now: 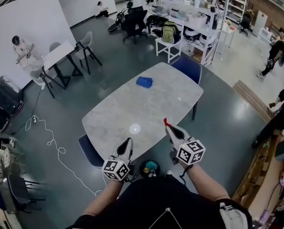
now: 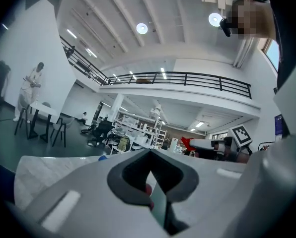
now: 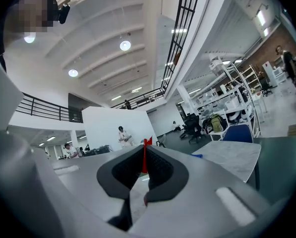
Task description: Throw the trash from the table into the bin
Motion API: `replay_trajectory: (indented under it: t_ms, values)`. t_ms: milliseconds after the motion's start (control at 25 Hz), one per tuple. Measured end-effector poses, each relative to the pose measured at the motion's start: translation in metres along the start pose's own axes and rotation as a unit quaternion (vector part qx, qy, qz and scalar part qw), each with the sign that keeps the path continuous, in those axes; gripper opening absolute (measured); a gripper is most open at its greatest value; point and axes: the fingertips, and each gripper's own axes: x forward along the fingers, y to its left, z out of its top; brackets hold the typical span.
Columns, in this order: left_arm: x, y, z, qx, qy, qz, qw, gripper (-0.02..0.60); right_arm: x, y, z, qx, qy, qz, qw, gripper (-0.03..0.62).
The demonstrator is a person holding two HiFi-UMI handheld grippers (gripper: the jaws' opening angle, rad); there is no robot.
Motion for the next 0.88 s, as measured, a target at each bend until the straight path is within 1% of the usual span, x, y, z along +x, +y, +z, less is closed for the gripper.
replay_trajectory:
  t_ms: [200, 320, 480, 600, 760, 880]
  values:
    - [-0.024, -0.001, 0.003, 0.007, -0.007, -0.003, 0.9999, 0.0, -0.009, 0.028, -0.007, -0.005, 0.003, -0.001, 1.0, 0.031]
    - [-0.043, -0.003, -0.003, 0.0, -0.007, -0.003, 1.0, 0.0, -0.02, 0.047, -0.018, -0.002, 0.011, -0.002, 1.0, 0.031]
    - [-0.071, -0.012, -0.027, -0.015, -0.012, 0.004, 0.9998, 0.0, -0.048, 0.066, -0.044, -0.005, 0.037, 0.001, 0.999, 0.031]
    - [-0.086, -0.016, -0.042, -0.004, -0.016, 0.011, 0.9998, 0.0, -0.064, 0.077, -0.062, -0.001, 0.039, 0.013, 0.999, 0.031]
    - [-0.11, -0.022, -0.032, -0.008, -0.031, 0.057, 0.9978, 0.0, -0.062, 0.1, -0.062, -0.003, 0.065, 0.062, 0.996, 0.031]
    - [-0.137, -0.021, -0.022, 0.0, -0.044, 0.1, 0.994, 0.0, -0.051, 0.12, -0.064, -0.007, 0.083, 0.107, 0.991, 0.031]
